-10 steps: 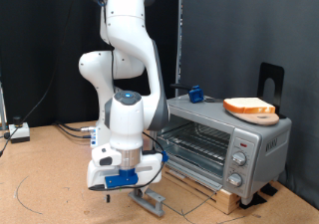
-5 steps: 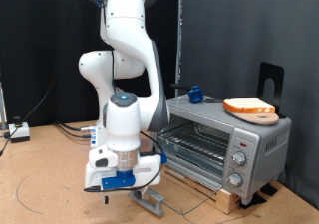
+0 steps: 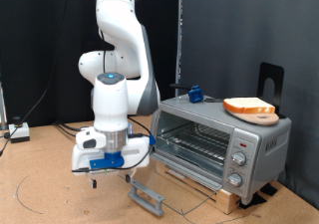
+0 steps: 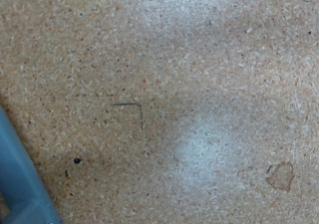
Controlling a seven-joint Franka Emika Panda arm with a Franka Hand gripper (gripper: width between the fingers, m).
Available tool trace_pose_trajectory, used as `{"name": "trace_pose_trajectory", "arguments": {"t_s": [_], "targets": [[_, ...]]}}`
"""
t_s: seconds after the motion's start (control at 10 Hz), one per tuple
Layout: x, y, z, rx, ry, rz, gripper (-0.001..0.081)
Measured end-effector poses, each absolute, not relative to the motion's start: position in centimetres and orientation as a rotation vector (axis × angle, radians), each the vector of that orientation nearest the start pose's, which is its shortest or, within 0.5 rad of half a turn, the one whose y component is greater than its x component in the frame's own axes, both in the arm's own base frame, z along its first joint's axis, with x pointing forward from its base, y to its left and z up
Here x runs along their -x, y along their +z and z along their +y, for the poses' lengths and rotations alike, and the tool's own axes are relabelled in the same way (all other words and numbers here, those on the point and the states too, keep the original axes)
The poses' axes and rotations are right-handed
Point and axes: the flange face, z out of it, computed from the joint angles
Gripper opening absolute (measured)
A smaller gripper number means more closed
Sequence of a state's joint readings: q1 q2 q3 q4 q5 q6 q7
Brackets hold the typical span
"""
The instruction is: Make a piece of toast with the oven
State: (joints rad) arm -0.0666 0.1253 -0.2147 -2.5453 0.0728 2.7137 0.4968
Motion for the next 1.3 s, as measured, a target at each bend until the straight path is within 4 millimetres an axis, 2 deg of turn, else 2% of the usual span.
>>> {"name": "trace_pose_trajectory", "arguments": {"t_s": [0.2, 0.3, 0.7, 1.0, 1.3], "targets": [[-44.1, 22.9, -12.8, 2.817, -0.023, 1.247, 0.0809], [-44.1, 23.6, -12.3, 2.760, 0.043, 1.156, 0.0809], [-42.9, 28.7, -11.5, 2.600, 0.156, 0.847, 0.0809], [-41.5, 32.5, -11.6, 2.542, 0.205, 0.751, 0.0809], [-39.6, 36.0, -11.6, 2.564, 0.273, 0.688, 0.0809]]}}
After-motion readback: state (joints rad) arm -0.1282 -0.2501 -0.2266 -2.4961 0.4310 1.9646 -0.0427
